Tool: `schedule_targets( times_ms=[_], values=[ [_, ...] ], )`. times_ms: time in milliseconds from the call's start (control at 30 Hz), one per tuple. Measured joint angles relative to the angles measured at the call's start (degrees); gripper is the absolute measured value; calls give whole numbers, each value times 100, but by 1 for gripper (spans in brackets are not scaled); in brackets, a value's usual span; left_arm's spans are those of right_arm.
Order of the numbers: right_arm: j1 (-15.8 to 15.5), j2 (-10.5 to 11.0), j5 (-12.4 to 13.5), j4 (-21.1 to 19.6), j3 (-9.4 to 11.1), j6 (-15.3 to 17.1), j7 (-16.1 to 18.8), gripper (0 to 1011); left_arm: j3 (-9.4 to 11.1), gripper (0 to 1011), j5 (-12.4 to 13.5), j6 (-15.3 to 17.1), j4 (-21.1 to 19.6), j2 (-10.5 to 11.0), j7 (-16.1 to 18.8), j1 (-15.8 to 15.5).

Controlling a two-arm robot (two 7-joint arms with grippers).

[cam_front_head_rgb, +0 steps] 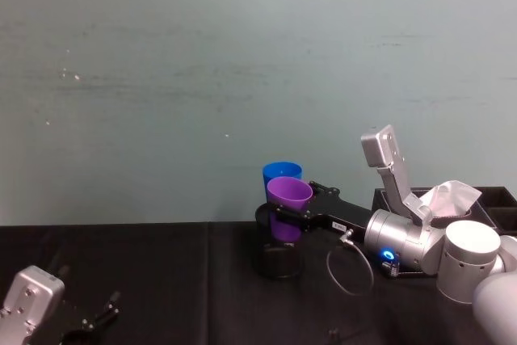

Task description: Pick up one cup with a gripper and tap it against the other cup.

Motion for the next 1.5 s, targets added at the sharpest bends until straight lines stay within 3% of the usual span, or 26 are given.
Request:
schedule_targets(
  times_ms=[367,600,1067,1500],
  values=[
    [-122,41,-21,-266,72,40,148,734,0,1000,0,0,0,0,0,0],
    [-452,206,8,-959,48,296,189,734,0,1000,0,0,0,0,0,0],
    [-1204,748,187,-2488,-107,771,15,734,0,1000,0,0,0,0,0,0],
    [-1646,1108,299,-3213,-270,879,-114,734,0,1000,0,0,0,0,0,0]
  ],
)
